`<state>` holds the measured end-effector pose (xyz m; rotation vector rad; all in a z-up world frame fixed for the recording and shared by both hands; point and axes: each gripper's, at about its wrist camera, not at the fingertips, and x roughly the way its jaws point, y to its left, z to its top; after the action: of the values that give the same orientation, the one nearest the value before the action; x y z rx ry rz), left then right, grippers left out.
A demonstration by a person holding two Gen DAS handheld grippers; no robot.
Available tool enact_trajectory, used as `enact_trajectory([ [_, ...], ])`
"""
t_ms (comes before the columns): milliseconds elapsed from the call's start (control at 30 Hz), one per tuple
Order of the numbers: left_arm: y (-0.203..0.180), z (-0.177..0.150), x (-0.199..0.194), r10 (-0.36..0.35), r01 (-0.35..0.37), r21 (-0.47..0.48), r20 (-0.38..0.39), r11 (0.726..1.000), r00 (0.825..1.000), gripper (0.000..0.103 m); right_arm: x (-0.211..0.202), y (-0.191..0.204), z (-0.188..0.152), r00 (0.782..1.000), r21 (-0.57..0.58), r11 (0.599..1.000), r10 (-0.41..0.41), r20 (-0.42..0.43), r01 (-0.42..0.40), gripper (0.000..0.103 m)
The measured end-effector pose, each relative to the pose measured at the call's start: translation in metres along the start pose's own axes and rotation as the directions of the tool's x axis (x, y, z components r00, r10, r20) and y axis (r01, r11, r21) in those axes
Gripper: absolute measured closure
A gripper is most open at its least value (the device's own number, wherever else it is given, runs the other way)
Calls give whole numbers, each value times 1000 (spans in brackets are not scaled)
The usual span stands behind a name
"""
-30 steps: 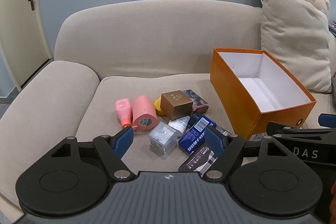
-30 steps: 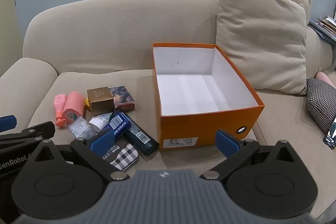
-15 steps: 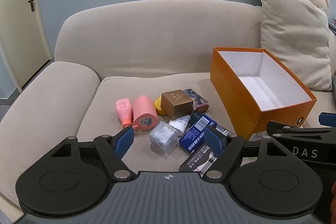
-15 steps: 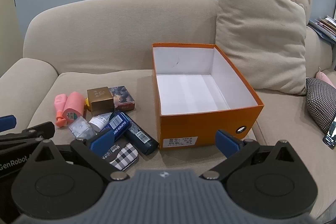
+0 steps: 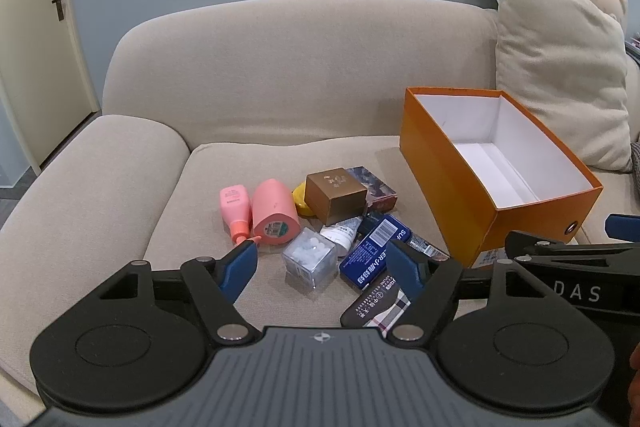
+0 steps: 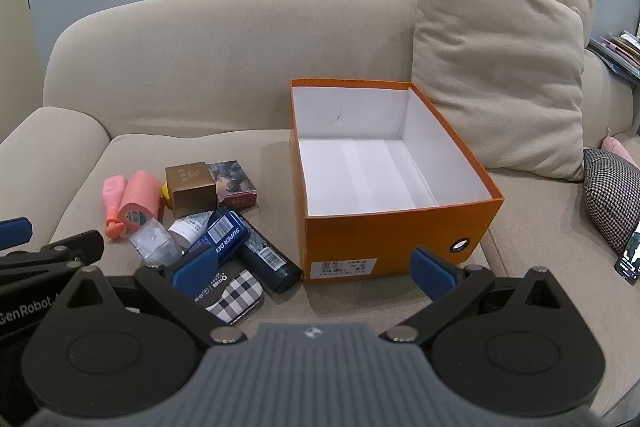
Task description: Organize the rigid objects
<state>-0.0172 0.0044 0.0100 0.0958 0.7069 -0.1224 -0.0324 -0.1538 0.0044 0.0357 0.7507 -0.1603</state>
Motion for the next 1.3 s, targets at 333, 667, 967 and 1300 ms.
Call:
enact_trajectory([
  [333, 0, 0, 2, -5, 5, -2, -13, 1000, 1000, 18, 4, 2, -1, 1000, -2, 1000, -1, -12, 1, 1],
  [667, 5, -4, 16, -41, 41, -12, -57, 999, 998, 32, 14, 4, -8, 999, 11, 999, 49, 7, -49, 1],
  [967, 7, -9, 37, -94, 92, -23, -110, 995, 989, 33, 45, 11, -13, 985, 22, 990, 144, -91, -143, 30],
  [1300, 38, 7, 82, -128, 84, -195, -223, 977, 967, 36, 80, 35, -1, 955, -38, 965, 251, -157, -260, 56],
])
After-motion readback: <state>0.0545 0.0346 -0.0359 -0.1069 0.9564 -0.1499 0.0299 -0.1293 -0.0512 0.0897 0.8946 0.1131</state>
